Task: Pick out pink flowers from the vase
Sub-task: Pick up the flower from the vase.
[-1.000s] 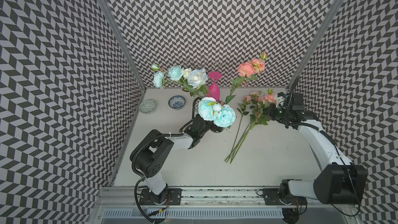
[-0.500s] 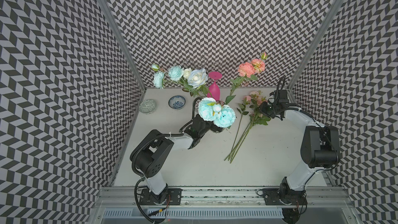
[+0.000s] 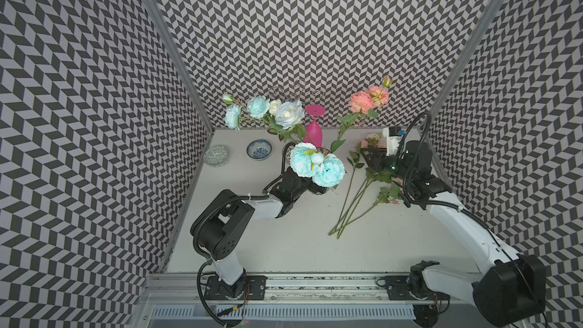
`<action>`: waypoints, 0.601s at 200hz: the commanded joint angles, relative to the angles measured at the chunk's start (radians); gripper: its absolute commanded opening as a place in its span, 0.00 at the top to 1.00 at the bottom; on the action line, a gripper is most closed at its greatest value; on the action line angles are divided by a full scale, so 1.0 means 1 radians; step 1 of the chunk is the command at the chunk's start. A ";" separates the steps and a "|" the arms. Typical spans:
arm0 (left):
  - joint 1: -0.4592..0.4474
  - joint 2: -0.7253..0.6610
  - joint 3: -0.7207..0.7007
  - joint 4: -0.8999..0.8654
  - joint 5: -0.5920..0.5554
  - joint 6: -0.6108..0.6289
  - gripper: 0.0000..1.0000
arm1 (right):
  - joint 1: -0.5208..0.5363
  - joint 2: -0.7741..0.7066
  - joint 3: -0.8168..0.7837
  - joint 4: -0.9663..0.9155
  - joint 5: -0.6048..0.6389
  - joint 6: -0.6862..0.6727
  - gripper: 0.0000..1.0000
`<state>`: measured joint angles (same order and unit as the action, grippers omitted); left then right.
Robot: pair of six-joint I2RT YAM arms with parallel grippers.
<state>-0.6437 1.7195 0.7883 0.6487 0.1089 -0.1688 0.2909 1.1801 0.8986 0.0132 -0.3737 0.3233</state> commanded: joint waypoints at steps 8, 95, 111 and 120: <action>-0.014 0.007 -0.011 -0.069 0.072 0.013 0.00 | 0.046 -0.001 -0.035 0.174 0.025 -0.038 0.56; 0.005 0.000 -0.017 -0.100 0.138 0.030 0.00 | 0.116 0.138 0.046 0.284 0.024 -0.051 0.57; 0.009 -0.003 -0.023 -0.097 0.157 0.032 0.00 | 0.125 0.168 0.064 0.309 0.035 -0.050 0.57; 0.010 -0.006 -0.024 -0.097 0.167 0.030 0.00 | 0.132 0.186 0.077 0.317 0.045 -0.047 0.58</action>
<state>-0.6357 1.7184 0.7883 0.6395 0.2092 -0.1310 0.4053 1.3289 0.9283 0.2226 -0.3588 0.2779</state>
